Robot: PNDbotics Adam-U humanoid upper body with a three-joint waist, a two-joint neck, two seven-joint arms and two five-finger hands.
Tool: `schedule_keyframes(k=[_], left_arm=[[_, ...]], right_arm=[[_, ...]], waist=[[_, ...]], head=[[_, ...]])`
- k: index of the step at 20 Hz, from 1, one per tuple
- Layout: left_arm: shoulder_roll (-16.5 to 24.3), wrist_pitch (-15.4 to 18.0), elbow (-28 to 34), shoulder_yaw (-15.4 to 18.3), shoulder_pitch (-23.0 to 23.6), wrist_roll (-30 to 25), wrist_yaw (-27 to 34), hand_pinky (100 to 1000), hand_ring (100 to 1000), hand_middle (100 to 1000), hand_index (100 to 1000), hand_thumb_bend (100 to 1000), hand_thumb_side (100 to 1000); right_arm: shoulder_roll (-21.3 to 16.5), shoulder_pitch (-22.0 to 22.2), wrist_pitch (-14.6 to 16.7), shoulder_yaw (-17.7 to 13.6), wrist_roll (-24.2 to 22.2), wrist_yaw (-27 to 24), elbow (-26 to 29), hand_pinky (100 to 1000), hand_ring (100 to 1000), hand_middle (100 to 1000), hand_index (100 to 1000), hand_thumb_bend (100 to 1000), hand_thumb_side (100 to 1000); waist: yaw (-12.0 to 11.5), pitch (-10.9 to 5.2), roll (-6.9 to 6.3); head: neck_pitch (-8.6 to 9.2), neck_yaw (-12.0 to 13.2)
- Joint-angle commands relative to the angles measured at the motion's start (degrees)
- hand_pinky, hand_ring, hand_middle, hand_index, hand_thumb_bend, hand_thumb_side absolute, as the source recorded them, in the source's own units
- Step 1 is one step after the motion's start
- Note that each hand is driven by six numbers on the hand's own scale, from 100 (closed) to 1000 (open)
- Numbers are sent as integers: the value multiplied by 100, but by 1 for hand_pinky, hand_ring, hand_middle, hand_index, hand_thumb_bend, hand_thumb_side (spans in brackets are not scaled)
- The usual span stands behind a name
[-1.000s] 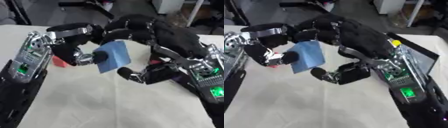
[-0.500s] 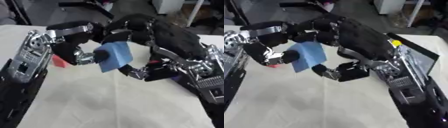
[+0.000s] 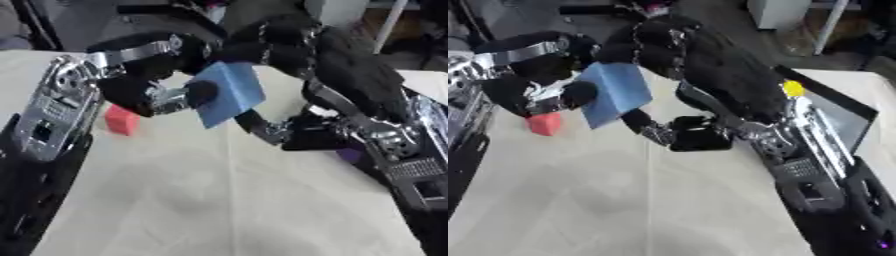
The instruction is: Pick up the objects with one hand, pass them to the other hand, and then place them into the box on the other side of the table.
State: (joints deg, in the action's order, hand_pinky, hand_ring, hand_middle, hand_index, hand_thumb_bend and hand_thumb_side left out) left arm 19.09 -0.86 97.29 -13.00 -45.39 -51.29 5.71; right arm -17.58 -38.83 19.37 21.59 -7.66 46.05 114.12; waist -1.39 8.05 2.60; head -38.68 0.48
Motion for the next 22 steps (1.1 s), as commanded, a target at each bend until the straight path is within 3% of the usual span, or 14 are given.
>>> schedule_keyframes(k=[1, 4, 9, 18, 22], left_arm=[[21, 11, 76, -123, -57, -67, 67, 651, 527, 466, 590, 123, 621], [24, 5, 44, -120, -45, -67, 73, 664, 553, 494, 620, 189, 673], [25, 19, -44, -78, -37, -67, 56, 688, 591, 540, 669, 345, 801], [20, 62, -81, -80, -50, -67, 57, 685, 582, 524, 662, 316, 778], [15, 57, -82, -95, -57, -67, 67, 676, 568, 506, 643, 287, 755]], right_arm=[[-75, -128, -129, -171, 211, 85, 47, 808, 765, 745, 473, 100, 100], [-75, -135, -156, -186, 303, 55, 47, 802, 753, 721, 450, 100, 100], [-89, -148, -226, -232, 494, 16, 47, 785, 704, 534, 414, 100, 100], [-102, -162, -247, -238, 566, 28, 47, 780, 690, 495, 403, 100, 100], [-105, -163, -228, -222, 527, 30, 47, 786, 699, 512, 440, 100, 100]], waist=[[12, -122, -22], [16, -123, -26], [28, -131, -23], [27, -134, -20], [18, -139, -14]], head=[[37, 3], [38, 4], [28, 5], [21, 5], [20, 7]])
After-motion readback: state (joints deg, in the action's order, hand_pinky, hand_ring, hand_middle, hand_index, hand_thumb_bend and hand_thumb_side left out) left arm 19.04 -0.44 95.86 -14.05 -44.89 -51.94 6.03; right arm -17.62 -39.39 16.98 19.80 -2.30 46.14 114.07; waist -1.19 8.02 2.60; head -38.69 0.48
